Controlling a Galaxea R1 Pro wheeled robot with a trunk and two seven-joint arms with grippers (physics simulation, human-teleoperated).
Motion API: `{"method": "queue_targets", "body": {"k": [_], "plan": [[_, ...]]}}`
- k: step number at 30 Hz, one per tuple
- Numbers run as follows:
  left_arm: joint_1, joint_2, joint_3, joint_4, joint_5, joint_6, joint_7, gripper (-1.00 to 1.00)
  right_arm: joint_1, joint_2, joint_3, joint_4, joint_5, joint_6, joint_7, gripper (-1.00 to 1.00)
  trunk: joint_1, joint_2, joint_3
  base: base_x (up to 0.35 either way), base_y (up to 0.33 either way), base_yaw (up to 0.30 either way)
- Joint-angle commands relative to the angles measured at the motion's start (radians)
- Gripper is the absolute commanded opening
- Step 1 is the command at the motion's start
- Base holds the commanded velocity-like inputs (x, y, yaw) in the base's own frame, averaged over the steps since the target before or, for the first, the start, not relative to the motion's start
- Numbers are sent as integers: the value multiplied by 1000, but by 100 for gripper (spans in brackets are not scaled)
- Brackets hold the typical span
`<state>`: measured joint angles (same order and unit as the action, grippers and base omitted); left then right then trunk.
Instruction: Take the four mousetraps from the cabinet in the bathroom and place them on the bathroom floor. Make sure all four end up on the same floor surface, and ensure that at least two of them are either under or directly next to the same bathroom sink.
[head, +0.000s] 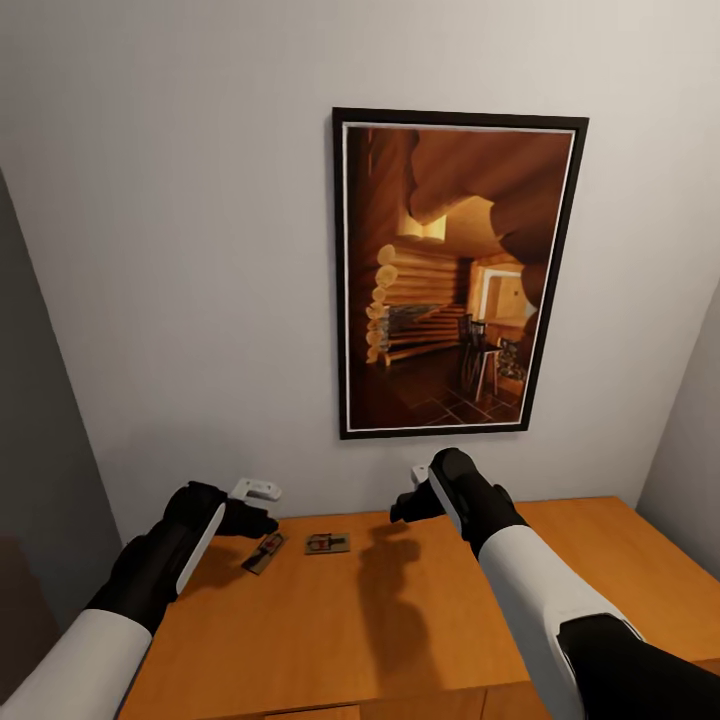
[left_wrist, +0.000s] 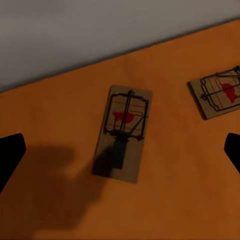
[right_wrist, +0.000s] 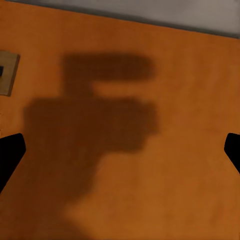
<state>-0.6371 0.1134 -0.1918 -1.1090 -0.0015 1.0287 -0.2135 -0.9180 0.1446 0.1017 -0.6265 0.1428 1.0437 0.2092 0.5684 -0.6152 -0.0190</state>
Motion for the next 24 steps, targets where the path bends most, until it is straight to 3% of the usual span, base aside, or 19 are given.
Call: {"method": "queue_targets", "body": {"k": [1, 12, 24], "plan": [[-1, 1, -2, 0, -1, 4, -1, 100, -1, 0, 1, -1, 11, 4, 9, 100, 0, -2, -2, 0, 14, 0], [-1, -1, -3, 14, 4, 4, -2, 100, -1, 0, 1, -1, 11, 4, 9, 100, 0, -2, -2, 0, 4, 0], [-33, -5, 1, 109, 4, 3, -2, 100, -1, -1, 1, -1, 12, 4, 9, 100, 0, -2, -2, 0, 0, 0]]}}
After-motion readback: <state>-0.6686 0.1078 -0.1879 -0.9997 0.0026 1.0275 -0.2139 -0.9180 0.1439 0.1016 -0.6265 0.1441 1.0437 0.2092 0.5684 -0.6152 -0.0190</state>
